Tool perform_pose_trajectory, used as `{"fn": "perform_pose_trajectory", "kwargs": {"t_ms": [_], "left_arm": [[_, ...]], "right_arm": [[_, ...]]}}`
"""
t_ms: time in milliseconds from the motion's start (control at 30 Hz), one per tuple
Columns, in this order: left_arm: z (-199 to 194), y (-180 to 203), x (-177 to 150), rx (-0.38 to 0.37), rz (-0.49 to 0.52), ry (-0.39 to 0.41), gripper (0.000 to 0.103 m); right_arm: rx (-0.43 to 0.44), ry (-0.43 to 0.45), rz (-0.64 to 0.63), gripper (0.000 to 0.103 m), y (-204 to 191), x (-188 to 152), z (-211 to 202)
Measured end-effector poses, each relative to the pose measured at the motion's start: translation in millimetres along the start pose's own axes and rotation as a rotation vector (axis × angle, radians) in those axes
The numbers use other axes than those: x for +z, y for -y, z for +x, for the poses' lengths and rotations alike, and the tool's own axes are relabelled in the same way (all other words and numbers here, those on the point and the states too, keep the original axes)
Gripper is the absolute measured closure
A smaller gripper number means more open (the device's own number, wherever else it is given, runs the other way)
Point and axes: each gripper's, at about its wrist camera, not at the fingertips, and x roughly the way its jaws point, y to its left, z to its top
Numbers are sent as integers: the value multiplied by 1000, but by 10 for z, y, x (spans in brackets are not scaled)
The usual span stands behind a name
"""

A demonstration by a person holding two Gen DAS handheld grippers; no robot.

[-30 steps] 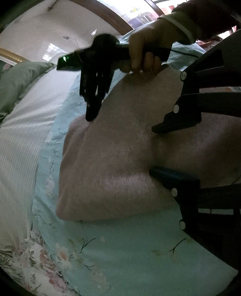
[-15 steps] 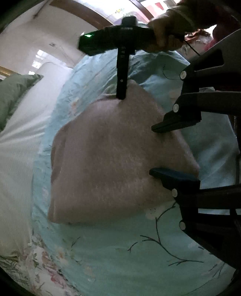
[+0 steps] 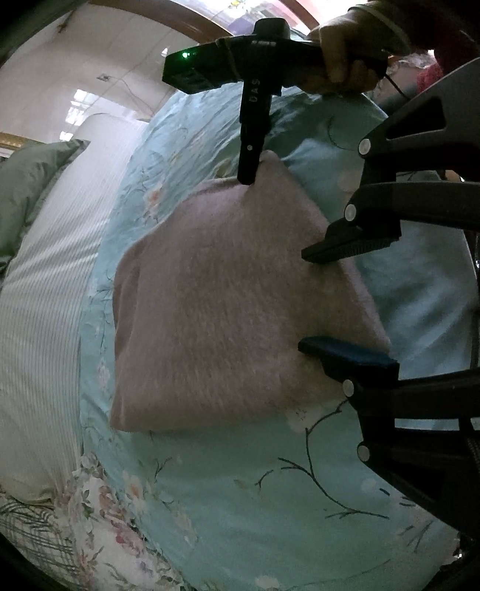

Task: Fold small clothes

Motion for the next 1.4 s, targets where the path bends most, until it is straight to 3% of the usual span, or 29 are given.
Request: {"fn": "perform_pose_trajectory", "kwargs": {"t_ms": [167,233,267,300,433,500,733,900,1100,1267,1400], "left_arm": [[-116,-18,-42,24,-40,1,60],[-199,-19,-64,37,-81,11,57],[-236,-17,-83,46,-94,15,54],[-276,-8,-99,62,-103,18,46],[-416,18,-152,119,-109,35,20],[-459,10,-168,147,-116,35,12],[-509,-124,-270,189,-171,10,11],[-530,-124,-359,276,-127,-14,11],[-592,-64,-471,323,-87,-23,11],[-783,-44,-399,352,-60,17,11],[-994,-34,-259,367,-41,68,11]], "right_arm": [[-25,3,-19,73,-26,25,-66],[-42,14,-43,66,-111,-1,-133],[-50,21,-58,56,-157,-16,-174],[-55,27,-74,49,-210,-36,-213],[-74,28,-115,47,-331,-127,-284],[-93,24,-127,45,-389,-189,-300],[-148,28,-145,31,-464,-367,-450],[-171,35,-159,18,-523,-471,-557],[-177,13,-179,17,-580,-543,-587],[-185,14,-235,15,-697,-555,-701],[-168,30,-270,4,-802,-500,-845]]}}
